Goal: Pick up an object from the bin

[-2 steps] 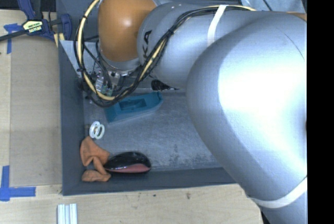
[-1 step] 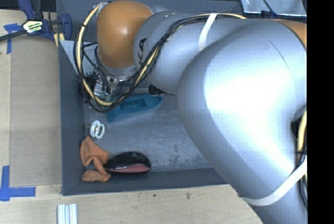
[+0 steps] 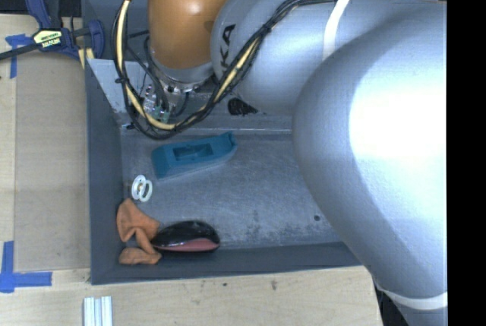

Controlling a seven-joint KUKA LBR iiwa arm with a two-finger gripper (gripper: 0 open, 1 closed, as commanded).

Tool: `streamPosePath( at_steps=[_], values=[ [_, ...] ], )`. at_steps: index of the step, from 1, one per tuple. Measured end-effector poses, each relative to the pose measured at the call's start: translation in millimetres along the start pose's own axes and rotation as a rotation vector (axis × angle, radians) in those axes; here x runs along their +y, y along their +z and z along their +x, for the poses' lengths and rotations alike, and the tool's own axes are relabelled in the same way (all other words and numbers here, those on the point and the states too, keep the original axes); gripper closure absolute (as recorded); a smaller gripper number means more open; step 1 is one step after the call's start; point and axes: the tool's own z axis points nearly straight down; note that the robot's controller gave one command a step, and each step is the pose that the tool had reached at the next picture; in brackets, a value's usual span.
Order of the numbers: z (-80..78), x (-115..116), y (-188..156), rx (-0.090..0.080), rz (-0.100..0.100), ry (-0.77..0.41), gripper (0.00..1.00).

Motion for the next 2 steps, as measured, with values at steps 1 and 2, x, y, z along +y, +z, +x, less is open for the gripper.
streamPosePath(
  at_steps=[1, 2],
  values=[
    [0.4, -1, 50, 0.013, 0.009, 0.001, 1.0],
    [-2.3, 1, -16, 0.001, 0.001, 0.0, 1.0]
  ],
)
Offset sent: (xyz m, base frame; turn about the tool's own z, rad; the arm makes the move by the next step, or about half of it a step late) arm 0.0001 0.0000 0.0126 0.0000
